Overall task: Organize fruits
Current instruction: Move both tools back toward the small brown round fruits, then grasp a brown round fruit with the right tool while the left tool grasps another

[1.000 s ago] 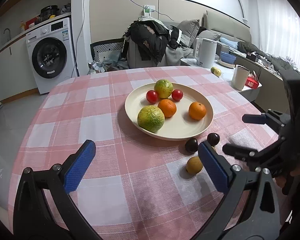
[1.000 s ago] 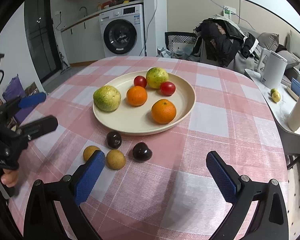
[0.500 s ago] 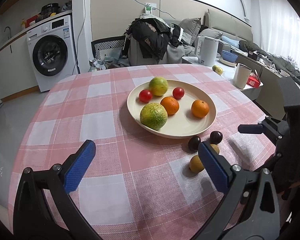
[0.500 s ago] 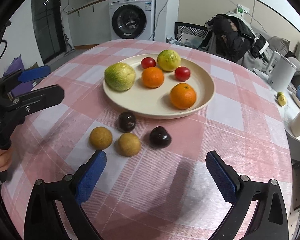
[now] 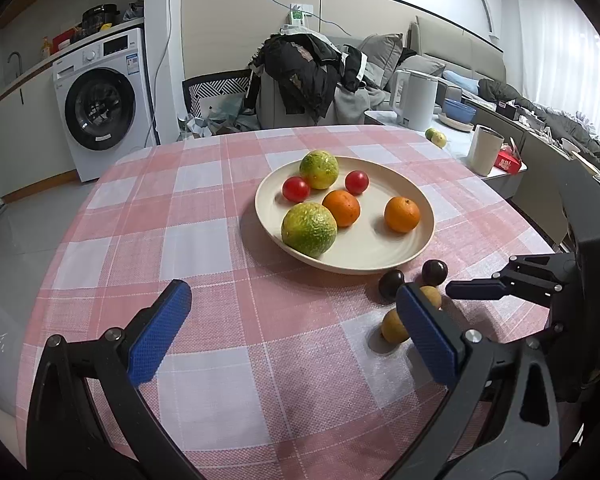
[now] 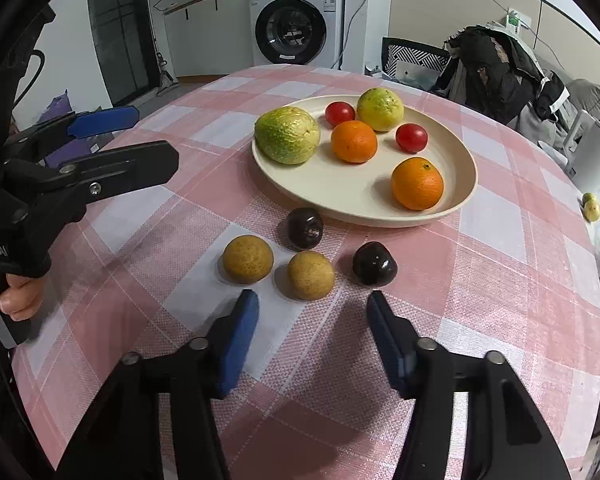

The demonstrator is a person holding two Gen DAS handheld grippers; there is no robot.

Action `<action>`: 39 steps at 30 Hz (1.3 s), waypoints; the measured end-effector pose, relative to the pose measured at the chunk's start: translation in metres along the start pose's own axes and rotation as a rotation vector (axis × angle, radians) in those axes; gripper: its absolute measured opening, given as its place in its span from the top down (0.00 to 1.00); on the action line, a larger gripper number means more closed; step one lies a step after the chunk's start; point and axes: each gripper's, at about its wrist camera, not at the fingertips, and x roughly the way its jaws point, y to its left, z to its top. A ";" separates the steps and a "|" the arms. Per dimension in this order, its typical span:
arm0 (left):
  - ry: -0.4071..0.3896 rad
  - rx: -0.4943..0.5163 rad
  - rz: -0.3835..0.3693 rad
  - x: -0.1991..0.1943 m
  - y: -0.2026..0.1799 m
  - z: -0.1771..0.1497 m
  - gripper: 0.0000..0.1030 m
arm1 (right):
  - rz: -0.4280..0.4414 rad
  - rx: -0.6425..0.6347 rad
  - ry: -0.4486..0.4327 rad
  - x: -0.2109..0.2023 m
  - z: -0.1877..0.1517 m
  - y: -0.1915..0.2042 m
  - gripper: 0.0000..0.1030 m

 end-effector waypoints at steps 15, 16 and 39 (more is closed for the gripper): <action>0.012 0.008 -0.003 0.004 -0.003 -0.004 0.01 | 0.015 0.020 -0.023 0.005 0.006 0.000 0.69; 0.013 0.009 -0.004 0.004 -0.004 -0.004 0.01 | 0.012 0.018 -0.021 0.007 0.006 0.001 0.70; 0.066 0.051 -0.063 0.013 -0.017 -0.011 0.01 | 0.016 0.081 -0.113 -0.027 0.012 -0.016 0.75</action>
